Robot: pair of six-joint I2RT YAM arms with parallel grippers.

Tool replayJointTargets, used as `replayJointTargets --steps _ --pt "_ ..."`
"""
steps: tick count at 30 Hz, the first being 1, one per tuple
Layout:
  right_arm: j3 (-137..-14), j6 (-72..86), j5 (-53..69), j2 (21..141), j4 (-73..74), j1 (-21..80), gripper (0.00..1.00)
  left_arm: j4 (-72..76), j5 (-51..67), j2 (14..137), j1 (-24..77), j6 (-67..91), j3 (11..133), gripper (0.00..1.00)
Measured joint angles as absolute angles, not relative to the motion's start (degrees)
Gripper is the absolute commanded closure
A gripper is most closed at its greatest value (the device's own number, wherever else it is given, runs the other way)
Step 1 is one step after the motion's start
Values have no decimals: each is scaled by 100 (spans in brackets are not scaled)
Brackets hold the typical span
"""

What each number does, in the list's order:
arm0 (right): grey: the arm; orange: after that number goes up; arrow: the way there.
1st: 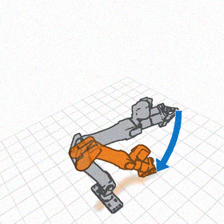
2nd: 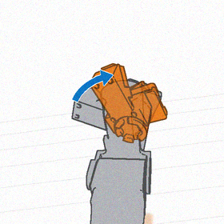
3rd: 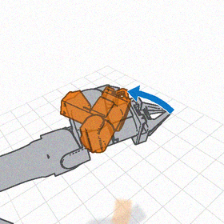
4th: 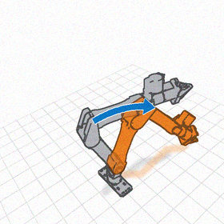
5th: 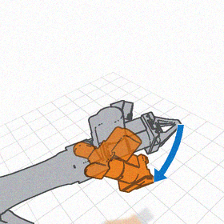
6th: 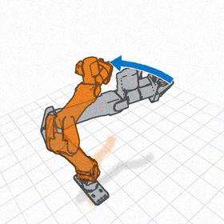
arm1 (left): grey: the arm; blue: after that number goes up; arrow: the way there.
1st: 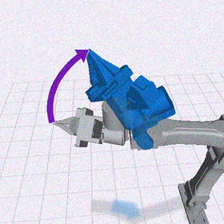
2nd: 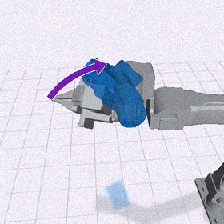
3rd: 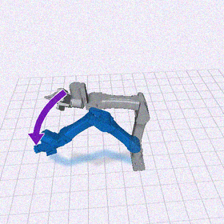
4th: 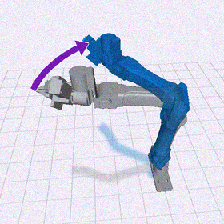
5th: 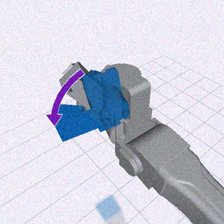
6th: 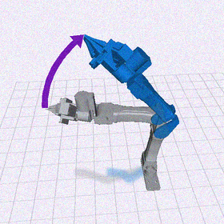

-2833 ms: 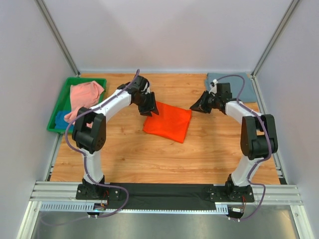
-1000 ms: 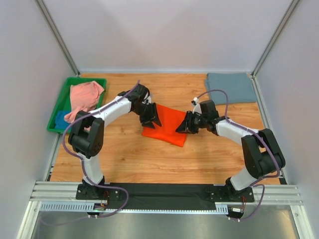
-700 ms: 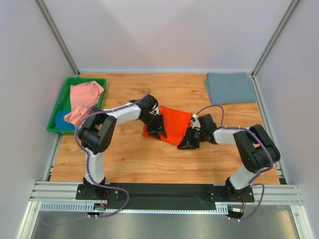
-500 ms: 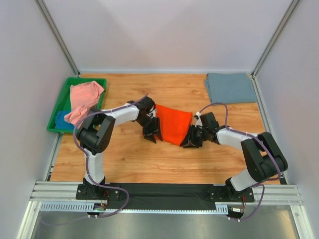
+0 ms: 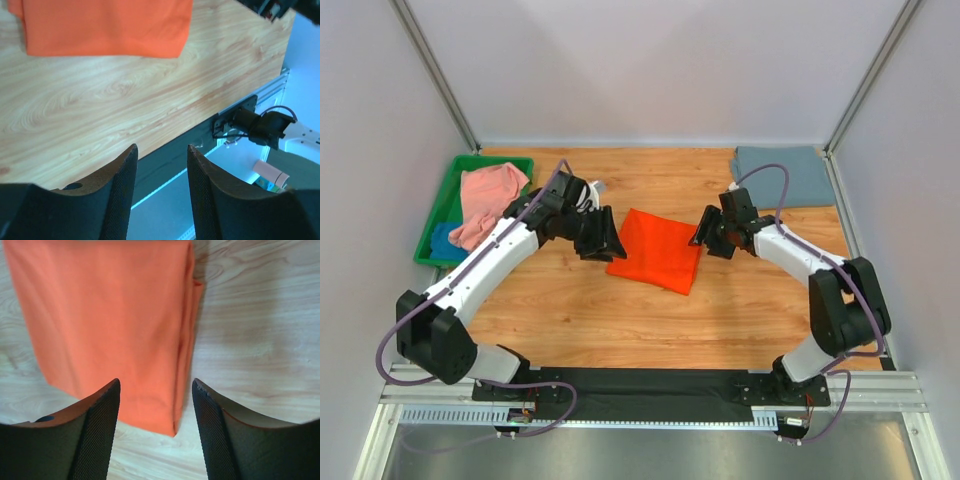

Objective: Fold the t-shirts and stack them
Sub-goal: Fold the tshirt

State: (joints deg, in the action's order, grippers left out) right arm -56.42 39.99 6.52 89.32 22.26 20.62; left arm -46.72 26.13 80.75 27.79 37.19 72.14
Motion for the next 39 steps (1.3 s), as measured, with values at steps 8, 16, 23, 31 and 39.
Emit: replayJointTargets --steps 8,16,23,31,39 --pt "-5948 3693 902 10125 2110 1791 43 -4958 2836 7992 2777 3743 7041 48" --pt "-5957 3522 1308 10405 1247 1750 47 -4991 2786 7964 2777 3986 6860 49" --pt "-5933 3326 1564 10468 919 1636 36 -5057 2648 7832 2777 4115 6840 49" --pt "-5990 2880 2729 10610 808 1002 28 -5120 2508 7644 2777 4213 6829 49" --pt "-6626 2567 3310 11083 1015 873 19 -5144 2467 7644 2777 4285 6831 49"
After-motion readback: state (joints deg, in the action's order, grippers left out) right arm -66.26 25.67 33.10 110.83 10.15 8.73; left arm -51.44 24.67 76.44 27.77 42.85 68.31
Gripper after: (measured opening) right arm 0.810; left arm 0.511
